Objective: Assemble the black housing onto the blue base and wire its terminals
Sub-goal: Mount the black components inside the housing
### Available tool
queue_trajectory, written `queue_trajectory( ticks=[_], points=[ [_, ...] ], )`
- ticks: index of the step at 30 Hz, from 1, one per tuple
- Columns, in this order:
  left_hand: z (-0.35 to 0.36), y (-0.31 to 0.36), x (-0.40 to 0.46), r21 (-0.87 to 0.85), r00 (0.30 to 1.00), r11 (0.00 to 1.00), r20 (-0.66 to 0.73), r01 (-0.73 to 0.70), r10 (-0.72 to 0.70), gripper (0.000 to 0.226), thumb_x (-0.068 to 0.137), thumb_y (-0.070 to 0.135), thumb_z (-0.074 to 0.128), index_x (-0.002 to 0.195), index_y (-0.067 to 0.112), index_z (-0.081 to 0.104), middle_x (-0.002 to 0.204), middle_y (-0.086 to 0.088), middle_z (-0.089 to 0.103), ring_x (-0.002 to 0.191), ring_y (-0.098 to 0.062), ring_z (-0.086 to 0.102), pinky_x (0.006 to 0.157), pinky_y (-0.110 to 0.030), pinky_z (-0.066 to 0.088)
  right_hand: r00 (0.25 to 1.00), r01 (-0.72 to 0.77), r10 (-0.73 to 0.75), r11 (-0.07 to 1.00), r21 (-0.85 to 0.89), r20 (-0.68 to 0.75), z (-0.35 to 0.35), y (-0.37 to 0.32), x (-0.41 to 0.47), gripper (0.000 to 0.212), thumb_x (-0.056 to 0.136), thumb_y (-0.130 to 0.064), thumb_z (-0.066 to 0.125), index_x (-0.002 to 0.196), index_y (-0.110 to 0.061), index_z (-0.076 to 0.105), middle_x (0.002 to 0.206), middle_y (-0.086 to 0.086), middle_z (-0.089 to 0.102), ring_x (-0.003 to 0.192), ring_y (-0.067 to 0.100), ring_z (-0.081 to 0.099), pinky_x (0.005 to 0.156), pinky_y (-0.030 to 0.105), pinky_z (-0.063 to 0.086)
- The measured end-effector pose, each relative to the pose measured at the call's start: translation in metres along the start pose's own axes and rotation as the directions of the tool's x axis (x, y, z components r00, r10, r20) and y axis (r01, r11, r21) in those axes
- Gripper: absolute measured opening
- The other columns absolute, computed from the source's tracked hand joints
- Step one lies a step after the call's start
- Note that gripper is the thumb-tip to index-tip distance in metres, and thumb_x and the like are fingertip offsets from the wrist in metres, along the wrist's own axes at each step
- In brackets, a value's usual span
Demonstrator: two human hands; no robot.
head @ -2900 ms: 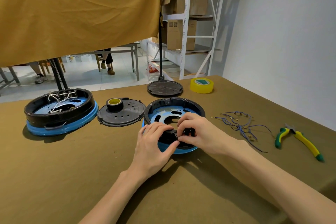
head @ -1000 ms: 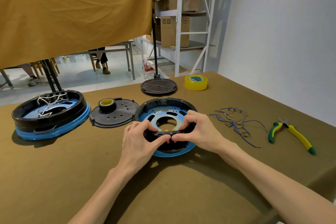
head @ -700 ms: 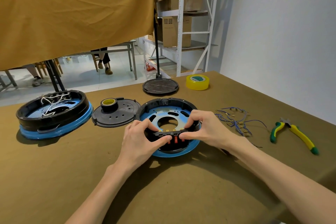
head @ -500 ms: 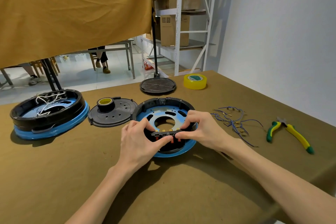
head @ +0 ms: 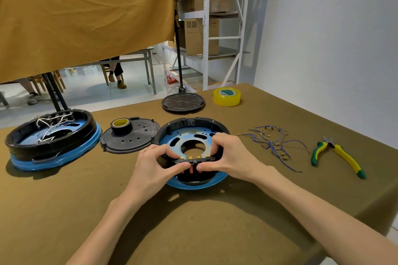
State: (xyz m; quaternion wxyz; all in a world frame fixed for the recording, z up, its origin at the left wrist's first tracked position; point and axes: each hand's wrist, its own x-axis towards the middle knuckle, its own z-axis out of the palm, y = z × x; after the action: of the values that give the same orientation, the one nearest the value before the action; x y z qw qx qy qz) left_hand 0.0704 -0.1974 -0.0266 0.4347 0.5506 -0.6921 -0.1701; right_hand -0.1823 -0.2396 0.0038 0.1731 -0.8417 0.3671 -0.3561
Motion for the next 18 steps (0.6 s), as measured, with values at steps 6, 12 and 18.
queue_trajectory(
  ticks=[6,12,18],
  points=[
    [0.001,0.001,-0.001,0.002,1.000,1.000,-0.019,-0.002,0.002,0.042,0.065,0.075,0.068,0.086,0.040,0.070,0.095,0.015,0.066,0.104,-0.016,0.058,0.089,-0.048,0.052,1.000,-0.023,0.024,0.997,0.072,-0.015,0.001,-0.001,-0.001,0.045,0.071,-0.045,0.091,0.070,-0.020,0.055,0.074,-0.001,0.055,0.068,0.014,0.047,0.061,0.030,0.040],
    [0.000,0.002,-0.001,0.040,1.000,0.999,-0.026,0.002,-0.001,0.045,0.062,0.077,0.066,0.087,0.039,0.070,0.097,0.016,0.066,0.108,-0.015,0.056,0.091,-0.042,0.050,0.998,-0.017,0.023,0.995,0.103,-0.062,0.005,0.000,-0.006,0.044,0.070,-0.046,0.091,0.070,-0.018,0.057,0.073,-0.004,0.054,0.069,0.013,0.047,0.061,0.024,0.038],
    [0.005,0.001,-0.007,0.054,0.999,0.998,-0.042,-0.023,0.026,0.040,0.064,0.075,0.067,0.086,0.042,0.066,0.097,0.019,0.065,0.108,-0.015,0.054,0.086,-0.027,0.042,0.998,-0.027,0.031,0.997,0.066,-0.063,0.003,-0.003,-0.013,0.046,0.071,-0.052,0.089,0.073,-0.021,0.055,0.075,-0.006,0.054,0.071,0.013,0.047,0.062,0.025,0.038]
  ],
)
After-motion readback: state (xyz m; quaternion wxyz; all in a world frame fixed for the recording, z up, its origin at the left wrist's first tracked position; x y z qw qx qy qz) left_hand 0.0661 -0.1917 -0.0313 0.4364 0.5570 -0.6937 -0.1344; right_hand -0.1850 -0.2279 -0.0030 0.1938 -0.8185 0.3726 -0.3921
